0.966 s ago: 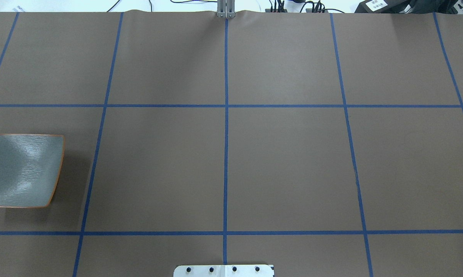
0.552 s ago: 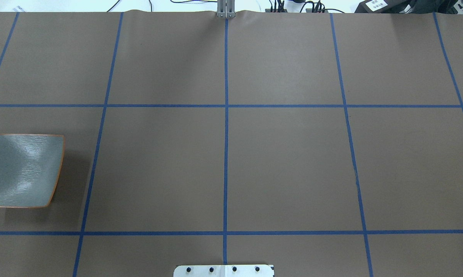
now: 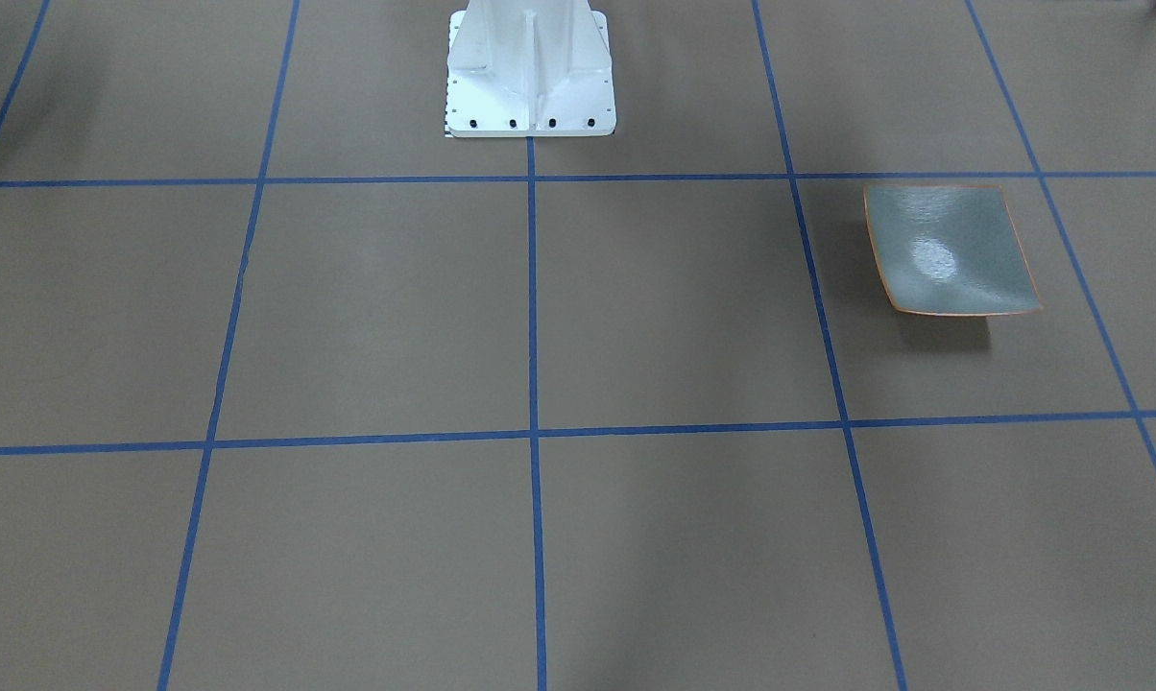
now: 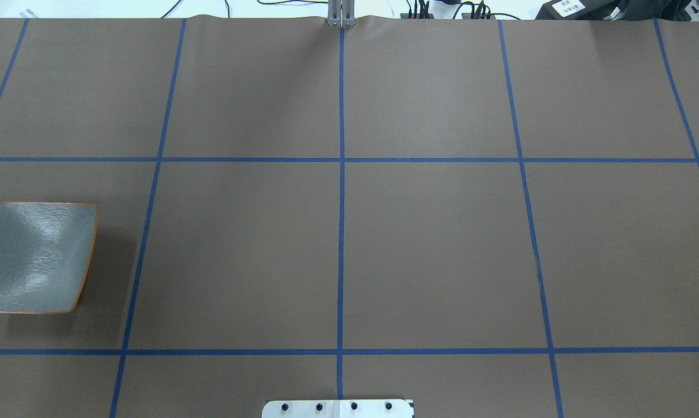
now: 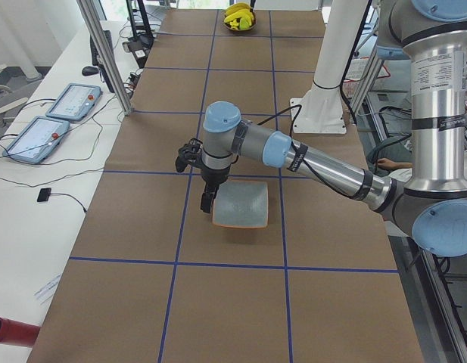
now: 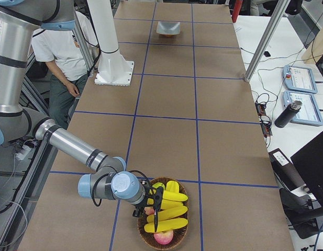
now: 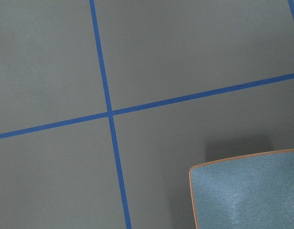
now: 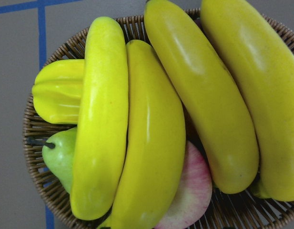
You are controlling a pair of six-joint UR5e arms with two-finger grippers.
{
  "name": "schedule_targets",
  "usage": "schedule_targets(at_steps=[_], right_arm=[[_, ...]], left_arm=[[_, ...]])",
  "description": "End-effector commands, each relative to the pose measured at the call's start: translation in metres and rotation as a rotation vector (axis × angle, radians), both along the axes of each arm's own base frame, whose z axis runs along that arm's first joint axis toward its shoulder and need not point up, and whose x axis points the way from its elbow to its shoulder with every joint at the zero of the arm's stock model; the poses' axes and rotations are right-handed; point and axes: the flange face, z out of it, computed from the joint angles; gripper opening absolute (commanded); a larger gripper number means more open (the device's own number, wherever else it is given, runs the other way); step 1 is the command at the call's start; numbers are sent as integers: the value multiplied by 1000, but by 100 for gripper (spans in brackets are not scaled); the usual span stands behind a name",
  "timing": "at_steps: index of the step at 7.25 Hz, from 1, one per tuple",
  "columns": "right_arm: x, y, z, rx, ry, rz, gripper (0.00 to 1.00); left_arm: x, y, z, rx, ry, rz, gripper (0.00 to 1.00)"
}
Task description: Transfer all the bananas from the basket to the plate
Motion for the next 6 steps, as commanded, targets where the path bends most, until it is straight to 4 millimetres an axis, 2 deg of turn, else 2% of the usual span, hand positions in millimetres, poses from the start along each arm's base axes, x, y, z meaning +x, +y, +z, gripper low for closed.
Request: schedule_targets(at_steps=[1, 3, 6], right_arm=[[1, -8, -3, -4, -4, 15, 82], [-1, -17, -13, -27, -53, 49, 82], [-2, -16, -10, -34, -60, 47, 82]], left_arm=[[0, 0, -1, 2, 0, 0, 99], [0, 1, 0, 0, 0, 0, 99], [0, 1, 0, 0, 0, 0, 99]])
